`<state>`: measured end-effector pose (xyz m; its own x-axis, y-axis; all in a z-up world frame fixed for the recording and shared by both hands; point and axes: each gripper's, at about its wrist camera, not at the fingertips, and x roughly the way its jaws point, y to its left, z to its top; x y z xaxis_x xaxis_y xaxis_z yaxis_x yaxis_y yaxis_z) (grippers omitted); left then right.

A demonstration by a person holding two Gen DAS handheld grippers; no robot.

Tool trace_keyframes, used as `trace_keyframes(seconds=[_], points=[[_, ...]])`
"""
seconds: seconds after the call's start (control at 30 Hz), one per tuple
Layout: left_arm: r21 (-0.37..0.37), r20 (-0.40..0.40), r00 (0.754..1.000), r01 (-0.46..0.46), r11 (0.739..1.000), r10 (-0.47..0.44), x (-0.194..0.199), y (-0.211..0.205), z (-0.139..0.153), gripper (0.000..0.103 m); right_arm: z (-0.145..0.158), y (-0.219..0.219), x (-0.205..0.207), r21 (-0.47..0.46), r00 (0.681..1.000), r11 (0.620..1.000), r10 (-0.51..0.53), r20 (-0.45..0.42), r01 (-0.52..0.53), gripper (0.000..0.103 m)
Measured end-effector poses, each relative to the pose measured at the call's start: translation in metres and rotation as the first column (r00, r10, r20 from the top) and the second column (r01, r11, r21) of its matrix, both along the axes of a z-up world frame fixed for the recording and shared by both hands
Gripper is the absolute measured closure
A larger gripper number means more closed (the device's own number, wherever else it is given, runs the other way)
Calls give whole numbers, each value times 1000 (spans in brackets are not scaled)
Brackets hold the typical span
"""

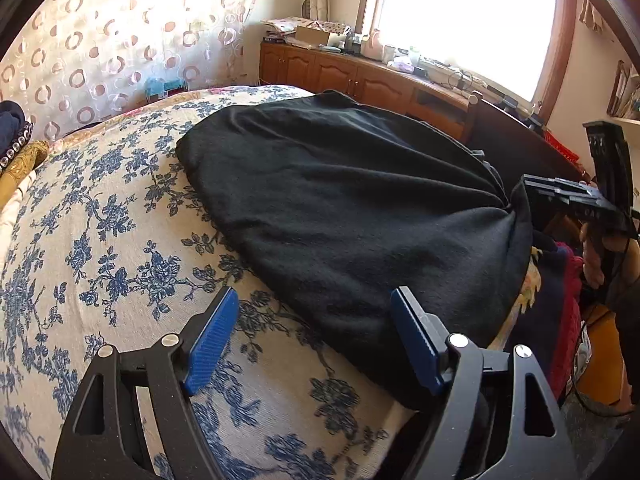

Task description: Fold small clothes

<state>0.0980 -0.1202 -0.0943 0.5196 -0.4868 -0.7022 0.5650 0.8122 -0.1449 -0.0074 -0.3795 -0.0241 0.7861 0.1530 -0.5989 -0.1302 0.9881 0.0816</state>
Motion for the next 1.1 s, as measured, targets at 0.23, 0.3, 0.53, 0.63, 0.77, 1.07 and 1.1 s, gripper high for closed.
trace_keyframes(seconds=[0.23,0.3,0.53,0.63,0.77,1.07,1.1], points=[[14,19,1000,-14,1000,14,-9,-5,4,24,5,8,-5,92,994,996,-19,108,9,33],[17,19,1000,-16,1000,16,-11,-6,4,24,0,16,1,72,996,997,-5,89,-1,32],[12,4,1000,-22,1000,22,-17,-5,1,24,-35,13,23,21,998,999,-40,-41,40,32],[-7,-17,1000,-26,1000,26,-20,-2,0,24,-41,6,32,43,996,998,-48,-79,52,32],[-39,-54,998,12,999,-14,-31,-3,-1,26,-40,2,31,93,993,995,-24,-112,35,32],[-17,-89,993,78,997,-79,-51,-18,-7,56,-33,-2,22,108,992,994,36,-118,-23,51],[-15,-91,992,82,996,-83,-52,-20,-7,62,-32,-2,21,91,993,996,30,-112,-19,55]])
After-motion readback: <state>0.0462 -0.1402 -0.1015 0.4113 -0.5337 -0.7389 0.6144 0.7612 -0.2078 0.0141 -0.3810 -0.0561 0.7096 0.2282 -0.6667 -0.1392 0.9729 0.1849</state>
